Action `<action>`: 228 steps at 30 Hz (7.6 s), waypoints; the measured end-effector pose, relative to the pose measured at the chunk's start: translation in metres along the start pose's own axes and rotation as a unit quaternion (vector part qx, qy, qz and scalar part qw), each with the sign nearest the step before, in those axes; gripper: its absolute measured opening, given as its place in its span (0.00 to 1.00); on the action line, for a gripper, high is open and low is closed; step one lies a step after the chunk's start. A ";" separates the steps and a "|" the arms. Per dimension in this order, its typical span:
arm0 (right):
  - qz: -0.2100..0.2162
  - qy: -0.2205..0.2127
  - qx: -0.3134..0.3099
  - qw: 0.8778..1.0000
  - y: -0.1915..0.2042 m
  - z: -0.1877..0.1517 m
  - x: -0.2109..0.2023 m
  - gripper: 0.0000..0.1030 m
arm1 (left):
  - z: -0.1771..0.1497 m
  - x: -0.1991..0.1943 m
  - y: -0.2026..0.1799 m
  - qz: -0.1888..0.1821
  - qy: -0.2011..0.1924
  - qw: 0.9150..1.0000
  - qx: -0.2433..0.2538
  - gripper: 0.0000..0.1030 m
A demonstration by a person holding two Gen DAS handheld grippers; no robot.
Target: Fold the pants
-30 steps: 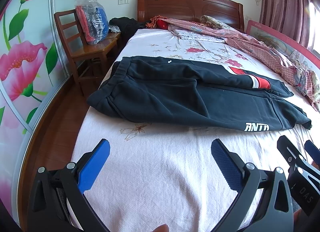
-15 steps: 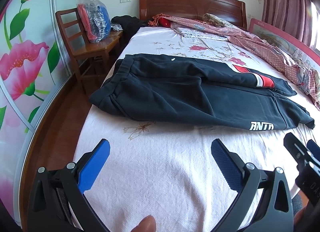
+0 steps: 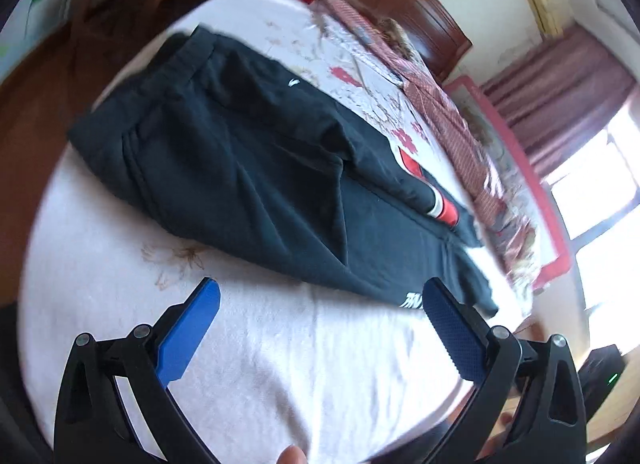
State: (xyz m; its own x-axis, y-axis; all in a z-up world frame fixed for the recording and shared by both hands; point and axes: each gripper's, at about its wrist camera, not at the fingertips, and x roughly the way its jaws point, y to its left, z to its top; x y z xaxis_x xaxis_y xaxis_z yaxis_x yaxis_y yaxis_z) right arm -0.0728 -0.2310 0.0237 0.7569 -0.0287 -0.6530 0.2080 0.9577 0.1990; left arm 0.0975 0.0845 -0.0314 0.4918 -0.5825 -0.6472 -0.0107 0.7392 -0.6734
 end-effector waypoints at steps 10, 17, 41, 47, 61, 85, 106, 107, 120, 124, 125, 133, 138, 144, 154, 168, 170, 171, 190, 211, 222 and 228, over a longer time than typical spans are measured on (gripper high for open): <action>-0.001 0.026 -0.002 1.000 0.002 -0.001 0.018 0.97 | 0.020 0.043 0.102 -0.097 -0.011 0.956 -0.277 0.98; 0.001 0.034 -0.004 0.999 0.007 0.004 0.025 0.97 | 0.030 0.042 0.093 -0.104 -0.034 0.951 -0.290 0.98; 0.025 0.044 0.337 0.940 -0.244 0.046 0.061 0.97 | 0.050 0.024 0.091 -0.102 -0.016 0.951 -0.291 0.08; 0.070 0.043 0.435 0.897 -0.285 0.044 0.096 0.97 | 0.059 0.014 0.075 -0.114 -0.024 0.958 -0.264 0.07; 0.034 0.079 0.390 0.917 -0.284 0.061 0.142 0.06 | 0.060 0.021 0.079 -0.092 -0.020 0.966 -0.242 0.08; 0.111 0.111 0.243 0.957 -0.277 0.052 0.036 0.07 | -0.042 -0.119 0.070 -0.111 -0.072 0.963 -0.234 0.06; -0.058 0.062 0.404 0.911 -0.396 0.009 0.028 0.29 | -0.044 -0.134 -0.023 0.151 -0.128 0.975 0.098 0.77; -0.055 0.062 0.404 0.911 -0.400 0.011 0.032 0.29 | -0.046 -0.132 -0.033 0.142 -0.127 0.974 0.121 0.78; -0.086 0.024 0.264 0.960 -0.384 0.068 0.016 0.07 | -0.054 -0.130 -0.104 0.146 -0.135 0.956 0.215 0.85; -0.137 0.013 0.248 0.959 -0.400 0.073 -0.011 0.07 | -0.043 -0.143 -0.089 0.176 -0.163 0.952 0.191 0.85; -0.140 0.023 0.249 0.958 -0.406 0.070 -0.006 0.07 | -0.040 -0.144 -0.084 0.184 -0.166 0.951 0.184 0.85; -0.269 0.103 0.289 0.913 -0.426 0.012 0.029 0.54 | -0.018 -0.168 -0.030 0.248 -0.194 0.941 0.126 0.87; -0.301 0.031 0.321 0.897 -0.393 0.017 -0.023 0.60 | 0.030 -0.162 -0.003 0.243 -0.171 0.947 0.125 0.92; -0.157 0.042 0.213 0.963 -0.276 0.049 -0.015 0.60 | 0.114 -0.120 0.026 0.128 -0.101 0.982 0.096 0.96; -0.058 0.070 0.085 0.992 -0.130 0.095 0.024 0.60 | 0.202 -0.013 0.114 -0.012 0.029 0.996 -0.087 0.75; -0.038 0.108 0.032 0.993 -0.081 0.101 0.070 0.60 | 0.213 0.050 0.141 -0.115 0.068 0.975 -0.179 0.75; -0.022 0.112 0.031 0.993 -0.078 0.100 0.075 0.60 | 0.215 0.053 0.145 -0.112 0.056 0.973 -0.194 0.62; -0.020 0.114 0.031 0.993 -0.077 0.099 0.078 0.60 | 0.215 0.055 0.147 -0.107 0.049 0.972 -0.203 0.57; -0.009 0.249 0.270 0.930 -0.159 0.249 0.287 0.74 | 0.179 -0.007 0.115 -0.331 -0.038 0.906 -0.262 0.05; 0.113 0.128 0.296 0.940 -0.206 0.248 0.199 0.04 | 0.163 -0.068 0.144 -0.355 -0.081 0.897 -0.250 0.00; 0.140 0.142 0.312 0.929 -0.237 0.125 0.128 0.04 | 0.133 -0.067 0.143 -0.154 0.017 0.972 -0.179 0.05; 0.119 0.155 0.279 0.940 -0.224 0.137 0.132 0.05 | 0.188 -0.017 0.102 -0.068 0.043 0.996 -0.049 0.78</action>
State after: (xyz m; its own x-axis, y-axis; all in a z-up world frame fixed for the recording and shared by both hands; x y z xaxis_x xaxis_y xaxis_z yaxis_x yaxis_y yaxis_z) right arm 0.0650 -0.4883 -0.0069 0.6247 0.3352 -0.7053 0.4126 0.6251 0.6626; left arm 0.2518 0.2338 -0.0219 0.4177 -0.7049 -0.5732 -0.0353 0.6178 -0.7855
